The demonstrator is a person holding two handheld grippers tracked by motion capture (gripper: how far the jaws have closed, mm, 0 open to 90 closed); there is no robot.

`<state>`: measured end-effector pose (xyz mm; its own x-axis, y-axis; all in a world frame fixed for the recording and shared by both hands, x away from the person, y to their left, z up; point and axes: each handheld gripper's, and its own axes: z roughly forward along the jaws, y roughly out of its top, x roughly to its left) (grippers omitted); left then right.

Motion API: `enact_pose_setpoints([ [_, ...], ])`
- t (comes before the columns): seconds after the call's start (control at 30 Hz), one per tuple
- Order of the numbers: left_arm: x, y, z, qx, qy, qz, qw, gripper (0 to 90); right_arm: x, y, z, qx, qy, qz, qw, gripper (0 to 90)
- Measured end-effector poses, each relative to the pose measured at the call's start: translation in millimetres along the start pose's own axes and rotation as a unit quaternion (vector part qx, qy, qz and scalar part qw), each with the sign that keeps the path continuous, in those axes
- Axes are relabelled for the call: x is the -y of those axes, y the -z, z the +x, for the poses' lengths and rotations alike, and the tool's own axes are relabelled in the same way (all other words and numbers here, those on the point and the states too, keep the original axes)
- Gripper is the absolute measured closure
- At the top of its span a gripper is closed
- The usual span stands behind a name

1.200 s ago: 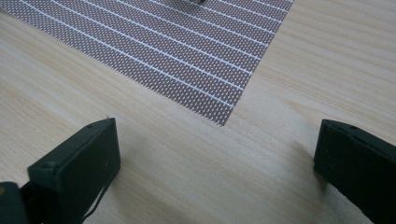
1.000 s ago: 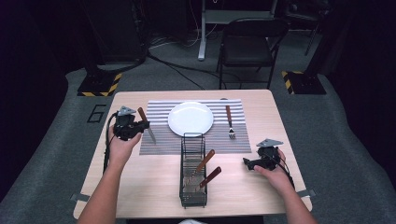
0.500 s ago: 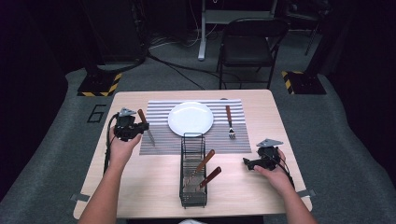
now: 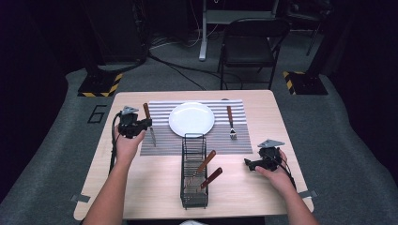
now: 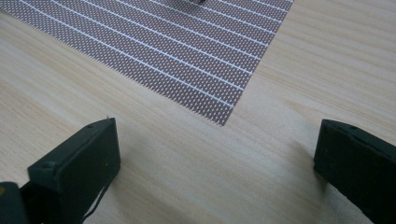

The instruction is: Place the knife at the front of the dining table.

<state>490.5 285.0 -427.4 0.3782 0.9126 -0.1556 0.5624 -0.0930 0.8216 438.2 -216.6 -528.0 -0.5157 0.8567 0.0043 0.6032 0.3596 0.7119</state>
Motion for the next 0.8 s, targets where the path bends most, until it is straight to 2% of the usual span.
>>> enact_pose_setpoints([
  [0.17, -0.3, -7.0, 1.7, -0.002, 0.010, -0.007, 0.9999, 80.5, 0.0, 0.0, 0.0, 0.000, 0.000, 0.000, 1.0000, 0.0],
  [0.27, -1.1, -8.9, 1.9, -0.002, 0.008, -0.004, 1.0000, 80.5, 0.0, 0.0, 0.0, 0.000, 0.000, 0.000, 1.0000, 0.0],
  [0.53, -6.7, -27.5, -0.9, -0.007, 0.008, 0.004, 0.9999, 80.4, 0.0, 0.0, 0.0, 0.000, 0.000, 0.000, 1.0000, 0.0],
  [0.63, -6.3, -33.3, 2.6, -0.008, 0.016, 0.003, 0.9998, 80.4, 0.0, 0.0, 0.0, 0.000, 0.000, 0.000, 1.0000, 0.0],
  [0.7, -5.2, -37.6, 7.9, -0.006, 0.035, -0.001, 0.9994, 80.4, -0.1, -0.1, 0.1, 0.000, 0.000, 0.000, 1.0000, 0.0],
  [0.73, -5.2, -37.6, 7.9, -0.006, 0.035, -0.001, 0.9994, 80.4, -0.1, -0.1, 0.1, 0.000, 0.000, 0.000, 1.0000, 0.0],
  [0.8, -3.9, -40.8, 12.3, -0.003, 0.048, -0.003, 0.9988, 80.3, -0.1, -0.1, 0.1, 0.000, 0.000, 0.000, 1.0000, 0.0],
])
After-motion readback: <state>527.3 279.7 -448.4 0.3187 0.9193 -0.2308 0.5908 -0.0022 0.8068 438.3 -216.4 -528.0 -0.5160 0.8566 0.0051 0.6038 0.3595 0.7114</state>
